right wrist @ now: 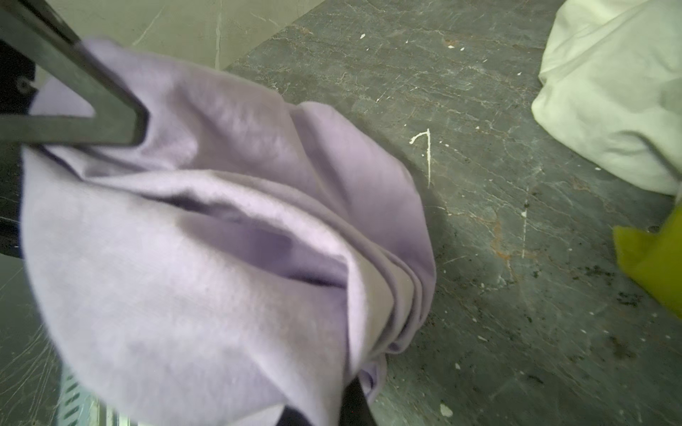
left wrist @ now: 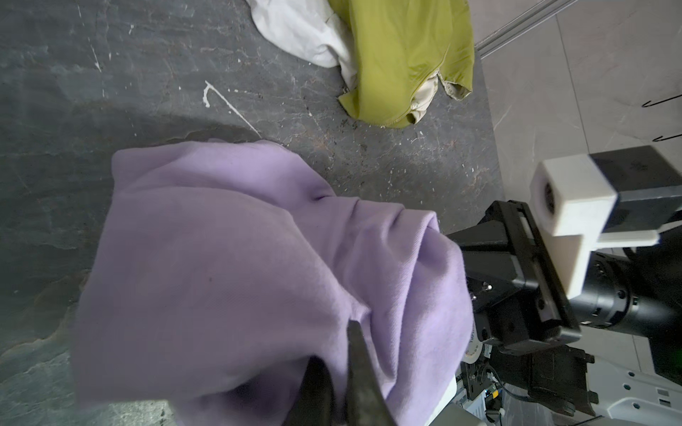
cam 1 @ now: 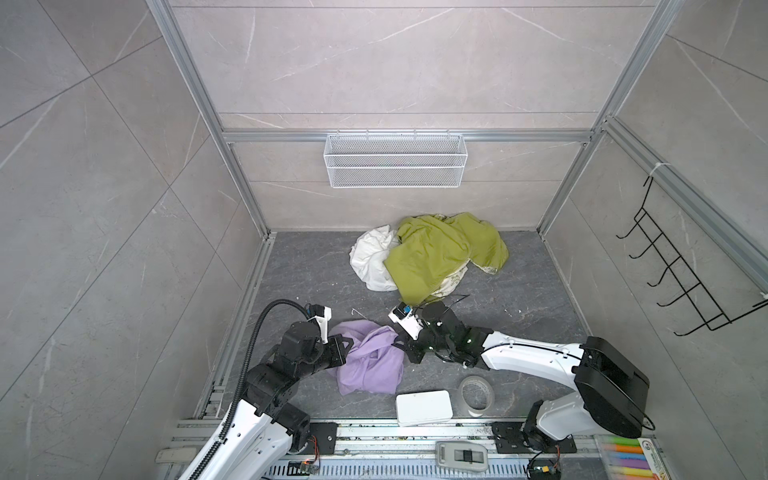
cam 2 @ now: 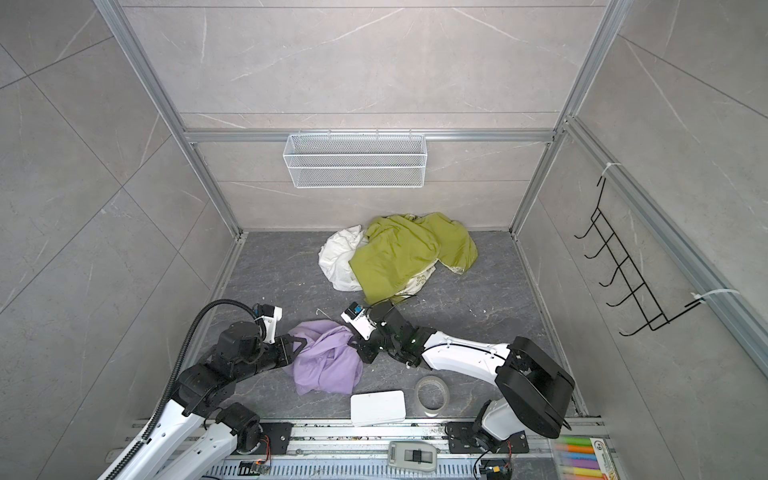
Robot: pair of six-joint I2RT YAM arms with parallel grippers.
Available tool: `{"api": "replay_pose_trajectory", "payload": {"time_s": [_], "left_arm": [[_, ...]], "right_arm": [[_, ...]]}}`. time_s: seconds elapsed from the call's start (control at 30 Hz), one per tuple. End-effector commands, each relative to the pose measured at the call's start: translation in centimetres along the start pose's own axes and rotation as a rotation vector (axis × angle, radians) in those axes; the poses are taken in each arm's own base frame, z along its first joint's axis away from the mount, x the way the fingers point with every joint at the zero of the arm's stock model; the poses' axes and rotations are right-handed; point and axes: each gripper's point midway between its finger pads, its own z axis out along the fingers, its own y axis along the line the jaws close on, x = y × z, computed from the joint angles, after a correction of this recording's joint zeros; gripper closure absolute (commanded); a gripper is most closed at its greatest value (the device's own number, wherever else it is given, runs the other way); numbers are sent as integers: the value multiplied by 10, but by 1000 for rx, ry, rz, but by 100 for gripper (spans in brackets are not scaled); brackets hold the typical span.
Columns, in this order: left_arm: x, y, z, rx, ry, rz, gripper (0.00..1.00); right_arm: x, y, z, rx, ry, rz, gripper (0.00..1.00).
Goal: Pick out a specific cloth from the pile
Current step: 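Lower the lavender cloth onto the floor nearer the robot with both grippers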
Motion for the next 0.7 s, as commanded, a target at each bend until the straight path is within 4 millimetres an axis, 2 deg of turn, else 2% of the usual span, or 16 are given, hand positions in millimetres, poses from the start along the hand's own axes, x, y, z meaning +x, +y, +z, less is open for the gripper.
{"api": "replay_pose_trajectory", "payload": {"time_s": [0.0, 0.13, 0.3, 0.67], "left_arm": [[-2, -4, 4, 23, -17, -17, 100], [7, 5, 15, 4, 9, -28, 100], [9, 18, 21, -27, -20, -23, 100], [30, 51, 33, -91, -28, -74, 100]], "right_arm": [[2, -7, 0, 18, -13, 24, 100], [8, -12, 1, 28, -6, 36, 100], [17, -18, 2, 38, 7, 56, 100], [42, -35, -1, 73, 37, 108, 100]]}}
